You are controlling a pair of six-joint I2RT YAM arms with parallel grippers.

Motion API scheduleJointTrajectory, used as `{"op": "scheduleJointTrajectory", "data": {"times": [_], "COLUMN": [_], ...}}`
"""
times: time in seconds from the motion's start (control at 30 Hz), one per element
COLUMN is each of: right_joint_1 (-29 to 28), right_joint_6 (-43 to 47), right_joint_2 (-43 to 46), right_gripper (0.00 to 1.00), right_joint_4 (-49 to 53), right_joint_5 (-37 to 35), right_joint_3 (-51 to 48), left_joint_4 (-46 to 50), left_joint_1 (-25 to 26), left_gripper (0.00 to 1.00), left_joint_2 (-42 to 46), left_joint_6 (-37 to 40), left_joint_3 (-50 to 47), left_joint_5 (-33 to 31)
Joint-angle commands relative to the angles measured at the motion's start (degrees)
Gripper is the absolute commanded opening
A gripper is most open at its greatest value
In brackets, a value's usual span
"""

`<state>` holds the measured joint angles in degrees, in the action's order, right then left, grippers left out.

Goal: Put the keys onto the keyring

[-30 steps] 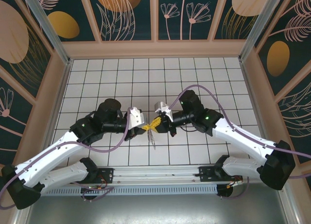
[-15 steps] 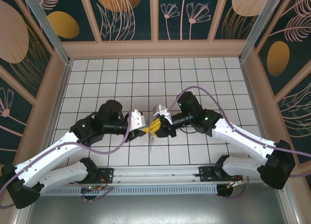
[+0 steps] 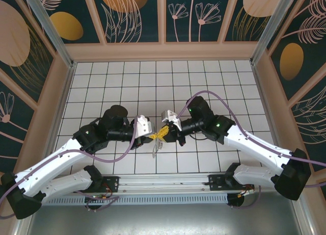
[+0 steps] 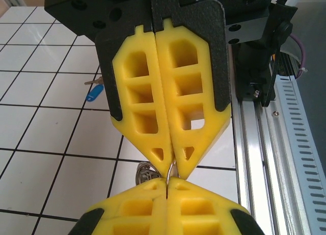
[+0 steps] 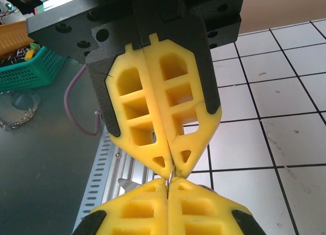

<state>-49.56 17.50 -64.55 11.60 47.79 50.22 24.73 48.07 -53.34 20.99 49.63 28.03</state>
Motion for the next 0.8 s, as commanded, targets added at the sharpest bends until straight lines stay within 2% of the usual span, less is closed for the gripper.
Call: {"op": "scheduleJointTrajectory", "data": {"times": [0.0,0.07,0.13,0.2,0.27,0.5,0.6,0.77], "right_joint_1": [-4.6,-4.9,-5.6,-5.9,-6.0,-5.7,-5.5,-4.5], "right_joint_6": [-1.0,-1.2,-1.2,-0.4,-0.2,-1.8,-2.6,-5.2], "right_joint_2": [-0.2,-0.3,-0.6,-1.1,-1.0,1.2,3.4,9.1], "right_gripper": [0.00,0.00,0.00,0.09,0.12,0.11,0.23,0.36], "right_joint_4": [-2.8,-2.8,-2.3,-0.9,-0.8,-4.8,-7.1,-13.7], "right_joint_5": [15.6,16.3,12.8,10.4,9.1,5.6,-0.3,-7.1], "right_joint_3": [2.0,2.2,2.3,2.7,2.8,0.8,-0.5,-5.3], "left_joint_4": [-12.9,-13.2,-13.5,-13.8,-13.9,-13.8,-14.1,-15.7], "left_joint_1": [-0.6,-0.6,-0.7,-0.6,-0.6,-0.6,-0.6,-0.6], "left_gripper": [0.00,0.00,0.00,0.00,0.00,0.00,0.00,0.00], "left_joint_2": [-1.2,-1.2,-1.0,-0.9,-0.7,-0.7,-0.3,1.8], "left_joint_6": [1.2,1.3,1.4,1.6,1.7,1.2,0.7,-1.1], "left_joint_3": [0.9,0.8,0.8,0.7,0.8,0.7,0.4,-1.4], "left_joint_5": [-7.0,-7.6,-8.3,-8.7,-8.9,-8.2,-7.7,-6.3]}}
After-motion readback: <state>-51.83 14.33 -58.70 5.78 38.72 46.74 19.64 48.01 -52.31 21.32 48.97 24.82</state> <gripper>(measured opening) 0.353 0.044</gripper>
